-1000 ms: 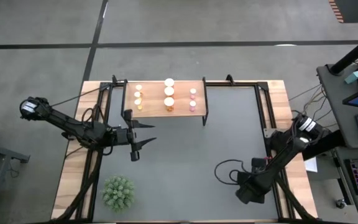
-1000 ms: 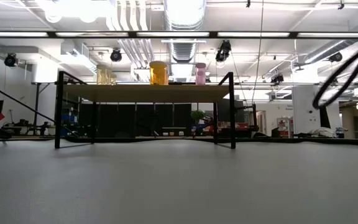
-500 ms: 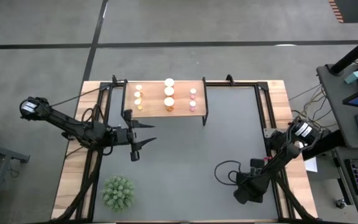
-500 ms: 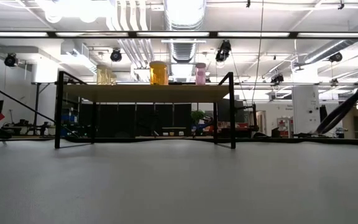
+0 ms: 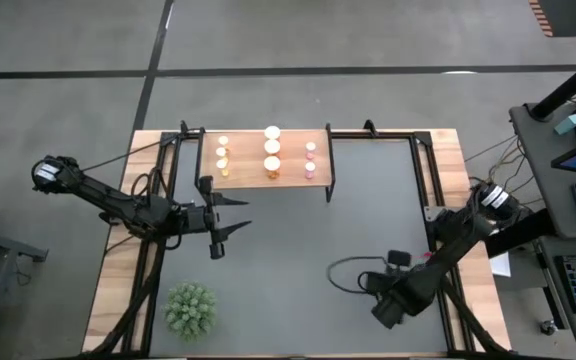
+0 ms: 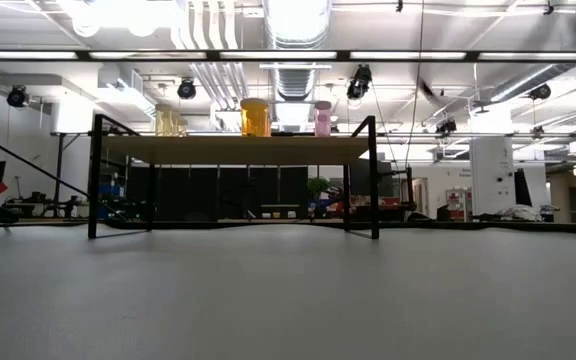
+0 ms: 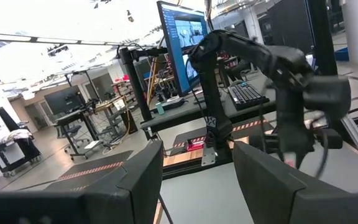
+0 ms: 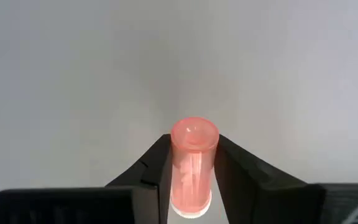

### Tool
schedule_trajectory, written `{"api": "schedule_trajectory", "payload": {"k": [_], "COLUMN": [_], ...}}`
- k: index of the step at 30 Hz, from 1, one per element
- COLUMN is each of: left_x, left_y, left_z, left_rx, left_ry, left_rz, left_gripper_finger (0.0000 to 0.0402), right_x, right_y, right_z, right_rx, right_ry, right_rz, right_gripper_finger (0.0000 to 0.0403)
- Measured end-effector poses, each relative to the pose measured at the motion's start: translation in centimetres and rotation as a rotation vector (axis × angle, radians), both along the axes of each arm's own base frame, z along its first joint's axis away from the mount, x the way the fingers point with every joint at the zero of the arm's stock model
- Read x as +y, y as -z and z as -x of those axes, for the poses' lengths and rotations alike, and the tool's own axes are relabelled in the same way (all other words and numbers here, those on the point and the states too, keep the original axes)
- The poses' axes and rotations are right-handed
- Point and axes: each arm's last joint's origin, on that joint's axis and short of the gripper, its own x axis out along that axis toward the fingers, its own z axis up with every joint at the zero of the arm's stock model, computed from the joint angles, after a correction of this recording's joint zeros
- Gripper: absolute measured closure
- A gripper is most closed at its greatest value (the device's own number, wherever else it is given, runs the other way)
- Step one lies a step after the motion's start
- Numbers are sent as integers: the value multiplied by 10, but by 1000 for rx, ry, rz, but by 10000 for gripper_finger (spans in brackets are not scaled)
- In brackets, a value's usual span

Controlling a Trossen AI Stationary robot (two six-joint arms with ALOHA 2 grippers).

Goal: Pick and place medicine bottles onto shelf by color
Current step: Put the red pill bottle on the shelf

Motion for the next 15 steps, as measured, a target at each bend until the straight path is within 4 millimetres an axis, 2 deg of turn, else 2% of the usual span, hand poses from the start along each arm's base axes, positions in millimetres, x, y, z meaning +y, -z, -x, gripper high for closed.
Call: {"api": "schedule_trajectory", "payload": {"k": [6, 9, 12, 15], "left_x": [0, -2, -4, -7], "left_y": [-2, -2, -3, -3], "left_z": [0, 0, 0, -5], "left_rx": [-25, -30, -49, -75], "left_ry": [26, 76, 140, 187], "left_rz": [28, 46, 70, 89], "left_gripper_finger": [223, 223, 223, 223], "right_x": [-14, -22, -33, -47], "right_y": [-57, -70, -75, -79], "right_z": [-32, -37, -45, -49], "right_rx": [-781, -992, -1138, -1432], "right_ry": [-103, -177, -294, -474], "right_rz": [374, 557, 512, 346], "right_gripper_finger": [304, 309, 312, 312]}}
